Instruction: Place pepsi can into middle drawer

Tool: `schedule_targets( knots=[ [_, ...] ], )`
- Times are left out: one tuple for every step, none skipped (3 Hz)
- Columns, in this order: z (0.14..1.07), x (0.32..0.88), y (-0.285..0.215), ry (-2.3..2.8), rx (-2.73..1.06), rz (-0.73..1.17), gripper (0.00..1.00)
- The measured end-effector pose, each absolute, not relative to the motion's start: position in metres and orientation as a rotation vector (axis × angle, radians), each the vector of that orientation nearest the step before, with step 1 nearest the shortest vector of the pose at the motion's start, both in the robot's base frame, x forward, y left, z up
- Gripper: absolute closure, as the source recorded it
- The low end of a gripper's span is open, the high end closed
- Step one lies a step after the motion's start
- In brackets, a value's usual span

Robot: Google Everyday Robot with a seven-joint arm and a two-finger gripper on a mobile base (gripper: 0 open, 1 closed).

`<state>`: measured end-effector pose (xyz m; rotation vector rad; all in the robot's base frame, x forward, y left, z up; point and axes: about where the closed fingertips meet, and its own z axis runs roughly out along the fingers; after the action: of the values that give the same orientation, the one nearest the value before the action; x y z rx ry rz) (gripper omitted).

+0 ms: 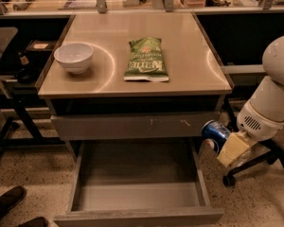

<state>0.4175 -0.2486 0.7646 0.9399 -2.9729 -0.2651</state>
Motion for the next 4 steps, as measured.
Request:
schedule_targets(
  knots=[
    [0.729, 0.414, -0.242, -2.984, 0.828, -0.297, 1.0],
    [0.685, 0.418, -0.231, -2.988, 0.71, -0.369, 1.0],
    [0.646, 0.424, -0.22, -2.985, 0.605, -0.419, 1.0],
    [0.646, 0.424, -0.22, -2.984, 0.605, -0.419, 1.0]
  ],
)
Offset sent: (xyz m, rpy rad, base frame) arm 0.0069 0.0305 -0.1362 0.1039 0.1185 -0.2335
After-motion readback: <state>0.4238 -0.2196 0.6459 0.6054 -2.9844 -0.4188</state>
